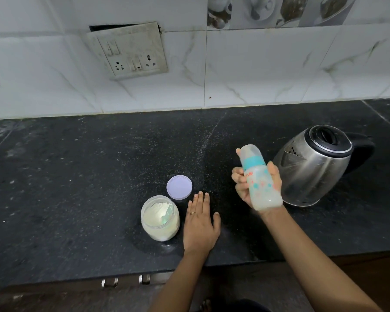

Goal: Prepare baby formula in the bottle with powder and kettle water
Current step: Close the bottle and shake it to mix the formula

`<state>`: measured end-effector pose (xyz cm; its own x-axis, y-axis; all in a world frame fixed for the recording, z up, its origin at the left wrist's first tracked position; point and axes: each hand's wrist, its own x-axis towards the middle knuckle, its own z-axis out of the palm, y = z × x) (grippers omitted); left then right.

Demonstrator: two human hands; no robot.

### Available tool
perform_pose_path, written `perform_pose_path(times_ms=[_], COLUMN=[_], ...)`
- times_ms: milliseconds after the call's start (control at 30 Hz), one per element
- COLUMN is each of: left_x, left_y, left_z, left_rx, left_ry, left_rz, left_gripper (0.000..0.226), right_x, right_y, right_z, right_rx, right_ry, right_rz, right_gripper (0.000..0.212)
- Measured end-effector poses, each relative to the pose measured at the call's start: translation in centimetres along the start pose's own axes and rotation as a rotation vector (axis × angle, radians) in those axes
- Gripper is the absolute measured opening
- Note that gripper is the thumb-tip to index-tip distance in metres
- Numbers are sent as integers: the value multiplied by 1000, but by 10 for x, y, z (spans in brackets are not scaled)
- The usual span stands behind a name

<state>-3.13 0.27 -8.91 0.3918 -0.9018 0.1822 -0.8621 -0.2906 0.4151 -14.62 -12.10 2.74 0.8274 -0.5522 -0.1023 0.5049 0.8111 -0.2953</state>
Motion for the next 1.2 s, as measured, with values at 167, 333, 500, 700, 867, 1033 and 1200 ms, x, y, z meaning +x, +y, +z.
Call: perform_pose_path(times_ms=[167,333,500,700,867,1033,1200], left_x=[0,0,0,0,0,0,-1], left_y=[1,1,1,2,2,3,3], left_z=[-1,-2,-3,-3,-3,-3,-2], left_rx=[-8,3,1,-1,1,4,-6], left_ry=[8,5,8,0,1,-2,2], left_rz=[0,-2,-3,1,-12,-10,-14], left_gripper=[61,61,61,61,61,61,61], right_x=[-4,6,-3,-1,4,9,6], right_y=[4,8,11,12,12,13,7], right_z=[-13,-18,-19,-18,-7,1,-11], right_rx=[46,26,-133,-29,-93,-101,71], right_ry=[96,276,212,95,218,182,139], right_rz=[-53,-141,-10,44,-91,-27,3], right_gripper=[83,77,83,70,50,70,75])
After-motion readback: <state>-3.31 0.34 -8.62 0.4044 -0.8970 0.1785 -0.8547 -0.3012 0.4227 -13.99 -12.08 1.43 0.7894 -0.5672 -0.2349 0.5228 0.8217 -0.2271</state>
